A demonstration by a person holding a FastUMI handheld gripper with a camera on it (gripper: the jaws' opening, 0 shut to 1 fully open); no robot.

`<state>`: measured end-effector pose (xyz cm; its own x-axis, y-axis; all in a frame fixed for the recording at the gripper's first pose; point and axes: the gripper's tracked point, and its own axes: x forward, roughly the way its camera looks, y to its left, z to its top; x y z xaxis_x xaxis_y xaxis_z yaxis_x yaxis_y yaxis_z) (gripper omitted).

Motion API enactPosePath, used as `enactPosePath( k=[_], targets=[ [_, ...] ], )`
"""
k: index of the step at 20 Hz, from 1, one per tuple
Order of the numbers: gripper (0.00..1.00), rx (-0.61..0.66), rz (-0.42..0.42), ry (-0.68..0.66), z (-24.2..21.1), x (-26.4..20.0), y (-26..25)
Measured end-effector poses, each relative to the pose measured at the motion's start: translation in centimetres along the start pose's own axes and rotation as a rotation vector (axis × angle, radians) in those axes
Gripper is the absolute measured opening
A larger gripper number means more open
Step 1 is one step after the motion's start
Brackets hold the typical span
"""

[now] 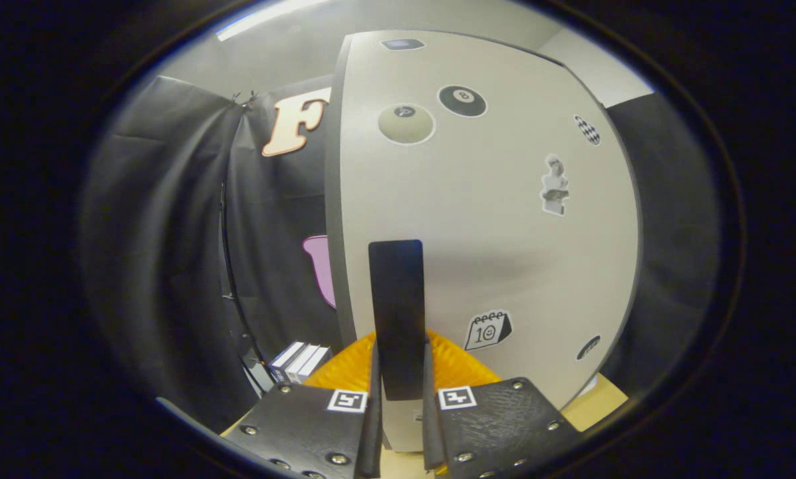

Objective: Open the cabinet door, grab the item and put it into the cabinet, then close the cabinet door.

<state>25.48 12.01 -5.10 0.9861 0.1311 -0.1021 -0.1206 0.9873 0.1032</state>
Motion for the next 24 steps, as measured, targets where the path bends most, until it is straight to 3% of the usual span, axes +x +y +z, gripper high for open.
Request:
enactPosePath(
  k=[6, 24],
  targets=[
    [0.25, 0.019, 0.001, 0.013, 0.0, -4.5, -0.7],
    [0.24, 0.061, -0.075, 0.003, -0.1, -19.3, -9.8]
  ],
)
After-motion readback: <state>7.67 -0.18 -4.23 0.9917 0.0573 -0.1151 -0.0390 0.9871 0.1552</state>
